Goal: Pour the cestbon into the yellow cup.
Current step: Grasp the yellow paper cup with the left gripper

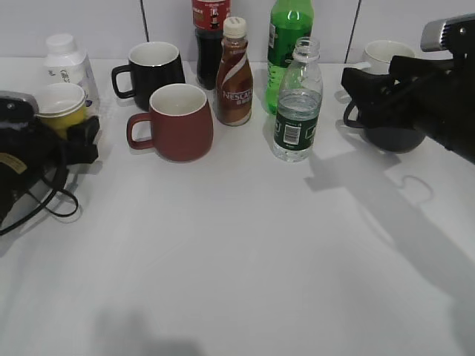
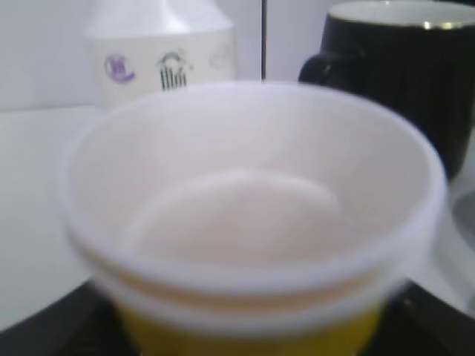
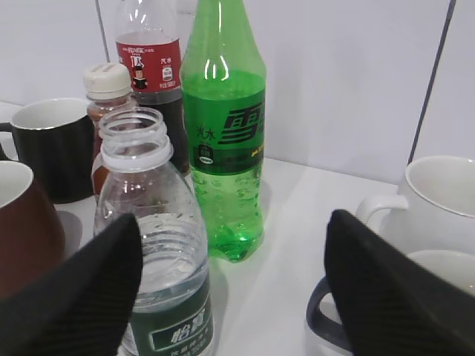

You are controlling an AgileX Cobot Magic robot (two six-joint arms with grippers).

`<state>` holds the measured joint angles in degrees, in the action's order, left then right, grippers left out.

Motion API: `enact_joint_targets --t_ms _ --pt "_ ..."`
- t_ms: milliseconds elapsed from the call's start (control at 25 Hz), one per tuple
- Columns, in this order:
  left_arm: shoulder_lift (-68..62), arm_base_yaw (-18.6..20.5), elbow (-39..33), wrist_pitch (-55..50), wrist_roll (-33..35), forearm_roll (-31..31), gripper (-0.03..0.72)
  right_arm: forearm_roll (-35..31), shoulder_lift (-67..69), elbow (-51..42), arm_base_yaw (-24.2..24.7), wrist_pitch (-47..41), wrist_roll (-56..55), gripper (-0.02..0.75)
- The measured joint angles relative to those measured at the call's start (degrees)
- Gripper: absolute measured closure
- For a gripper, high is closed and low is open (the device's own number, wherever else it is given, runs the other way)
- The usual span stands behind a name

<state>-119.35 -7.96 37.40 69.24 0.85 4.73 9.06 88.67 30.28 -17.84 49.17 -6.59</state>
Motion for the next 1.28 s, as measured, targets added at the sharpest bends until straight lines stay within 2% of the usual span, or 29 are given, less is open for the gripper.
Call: enact_joint_targets --t_ms 240,480,920,1080,1280 --pt "-2.09 0.0 2.44 0.21 0.0 1.35 0.127 0.0 0.0 0.0 0.0 0.0 0.05 0.164" --pt "-2.09 0.0 2.44 0.27 0.0 2.37 0.234 0.17 0.0 0.0 0.0 0.0 0.05 0.164" --pt "-2.09 0.0 2.44 0.4 0.05 2.37 0.3 1.28 0.0 0.0 0.0 0.05 0.05 0.164" --pt "-1.19 0.0 0.75 0.69 0.16 2.37 0.304 2.1 0.0 0.0 0.0 0.05 0.05 0.164" --pt "1.62 0.0 -3.33 0.43 0.16 2.79 0.309 6.1 0.0 0.0 0.0 0.0 -0.17 0.164"
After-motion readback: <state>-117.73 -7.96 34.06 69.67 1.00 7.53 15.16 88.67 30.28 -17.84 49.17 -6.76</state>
